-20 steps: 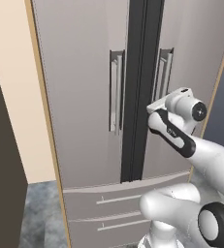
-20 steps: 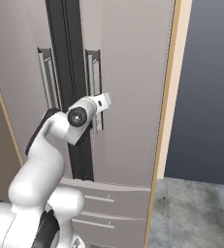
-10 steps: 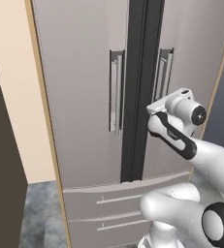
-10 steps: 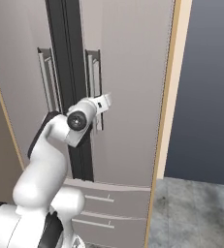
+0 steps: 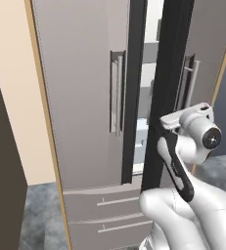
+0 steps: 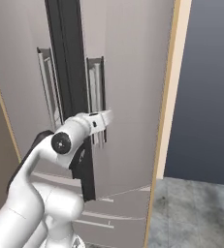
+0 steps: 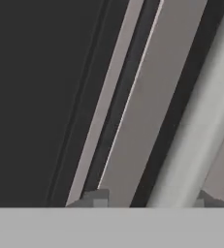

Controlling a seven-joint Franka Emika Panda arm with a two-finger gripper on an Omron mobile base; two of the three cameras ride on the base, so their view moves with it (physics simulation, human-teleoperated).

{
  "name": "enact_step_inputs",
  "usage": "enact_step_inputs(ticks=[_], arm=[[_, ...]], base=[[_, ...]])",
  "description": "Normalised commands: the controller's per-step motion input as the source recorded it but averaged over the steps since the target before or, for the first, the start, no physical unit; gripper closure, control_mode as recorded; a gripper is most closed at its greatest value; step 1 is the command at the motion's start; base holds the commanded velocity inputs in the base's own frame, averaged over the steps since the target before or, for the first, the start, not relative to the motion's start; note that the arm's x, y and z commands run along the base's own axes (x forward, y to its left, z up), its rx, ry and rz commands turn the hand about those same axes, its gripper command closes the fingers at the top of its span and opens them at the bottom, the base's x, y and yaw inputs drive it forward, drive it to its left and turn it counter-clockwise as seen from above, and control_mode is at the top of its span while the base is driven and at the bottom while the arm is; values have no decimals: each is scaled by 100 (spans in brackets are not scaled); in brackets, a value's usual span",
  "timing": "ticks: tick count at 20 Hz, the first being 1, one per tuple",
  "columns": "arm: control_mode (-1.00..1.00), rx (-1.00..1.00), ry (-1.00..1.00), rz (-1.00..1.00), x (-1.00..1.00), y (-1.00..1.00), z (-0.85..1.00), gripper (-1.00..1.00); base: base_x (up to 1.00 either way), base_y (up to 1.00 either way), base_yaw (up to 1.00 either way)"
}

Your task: There is a bowl on the dining counter. Grab a lemon wedge from the fridge and place it in the bowl. Then get the liquor bottle and glass cup from the cabinet and place them next to the bowl.

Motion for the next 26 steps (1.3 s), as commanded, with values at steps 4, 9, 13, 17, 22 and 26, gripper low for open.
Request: enact_step_inputs(ticks=[4,9,13,17,22,26], arm=[[-100,9,1,-15,-100,-32,35,100],[-100,8,12,-10,-64,-22,21,-100],[-100,0,3,0,-27,0,-8,-100],[-100,0,-18,0,-80,2,0,-100],[-100,0,-20,-3,-100,3,11,-100],[-100,0,-1,-3,-52,1,27,-100]], base=[[0,0,0],[0,0,0],[0,0,0],[0,0,0],[0,0,0],[0,0,0]])
